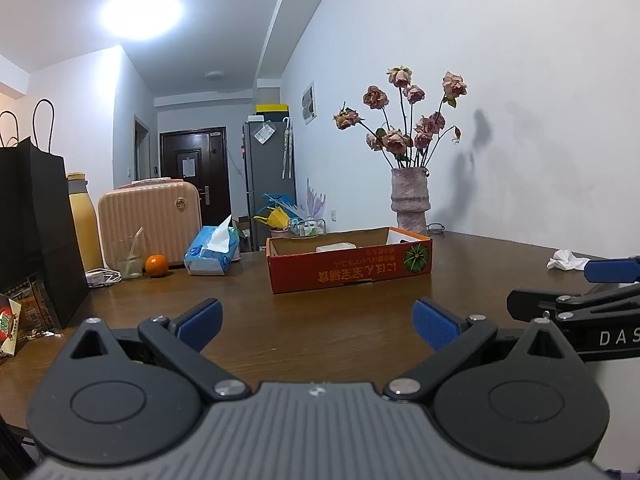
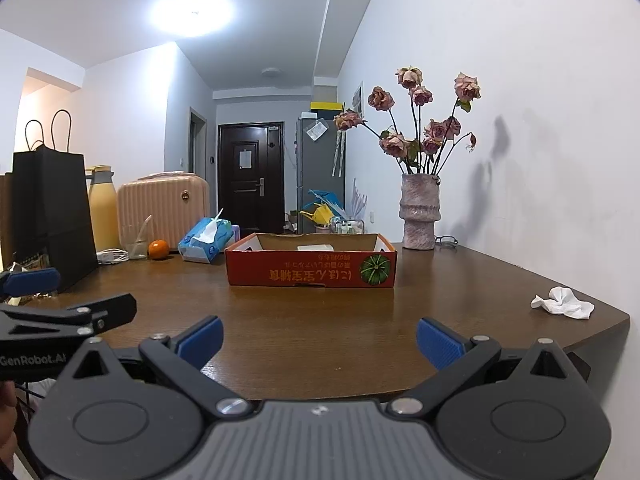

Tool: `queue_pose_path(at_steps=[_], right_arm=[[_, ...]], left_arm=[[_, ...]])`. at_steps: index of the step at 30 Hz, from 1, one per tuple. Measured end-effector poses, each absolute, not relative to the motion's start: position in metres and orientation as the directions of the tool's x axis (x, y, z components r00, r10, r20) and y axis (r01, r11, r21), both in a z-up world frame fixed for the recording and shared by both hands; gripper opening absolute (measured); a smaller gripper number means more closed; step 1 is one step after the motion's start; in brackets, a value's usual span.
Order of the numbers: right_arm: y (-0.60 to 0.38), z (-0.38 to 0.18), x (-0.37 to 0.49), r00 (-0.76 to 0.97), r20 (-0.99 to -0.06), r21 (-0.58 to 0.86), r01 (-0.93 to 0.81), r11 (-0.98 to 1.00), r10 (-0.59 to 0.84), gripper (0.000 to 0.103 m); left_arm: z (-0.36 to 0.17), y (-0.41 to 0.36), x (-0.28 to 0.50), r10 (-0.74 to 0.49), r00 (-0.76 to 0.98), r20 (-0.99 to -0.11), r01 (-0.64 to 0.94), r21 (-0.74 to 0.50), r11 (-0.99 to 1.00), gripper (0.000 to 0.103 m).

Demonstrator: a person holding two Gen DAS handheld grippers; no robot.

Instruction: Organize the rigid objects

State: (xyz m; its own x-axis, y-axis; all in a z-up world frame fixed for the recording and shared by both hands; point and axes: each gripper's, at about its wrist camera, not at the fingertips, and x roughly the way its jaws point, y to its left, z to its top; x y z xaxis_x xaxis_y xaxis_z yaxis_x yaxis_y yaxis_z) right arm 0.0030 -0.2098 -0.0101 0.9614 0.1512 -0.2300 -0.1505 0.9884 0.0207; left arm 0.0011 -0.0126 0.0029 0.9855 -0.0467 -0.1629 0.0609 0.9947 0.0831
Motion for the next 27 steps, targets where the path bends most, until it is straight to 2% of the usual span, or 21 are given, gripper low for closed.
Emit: queue_pose_path(at_steps=[27], right_arm=[[-0.2138,-0.0109,0.0014,0.963,-0.231,0.024,-0.14,0.99,0.142,0.103]], left_arm=[[0.0028,-0.0137,0.0024,-0.043,0.986,-0.161,0.057,0.084,0.995,0.103]])
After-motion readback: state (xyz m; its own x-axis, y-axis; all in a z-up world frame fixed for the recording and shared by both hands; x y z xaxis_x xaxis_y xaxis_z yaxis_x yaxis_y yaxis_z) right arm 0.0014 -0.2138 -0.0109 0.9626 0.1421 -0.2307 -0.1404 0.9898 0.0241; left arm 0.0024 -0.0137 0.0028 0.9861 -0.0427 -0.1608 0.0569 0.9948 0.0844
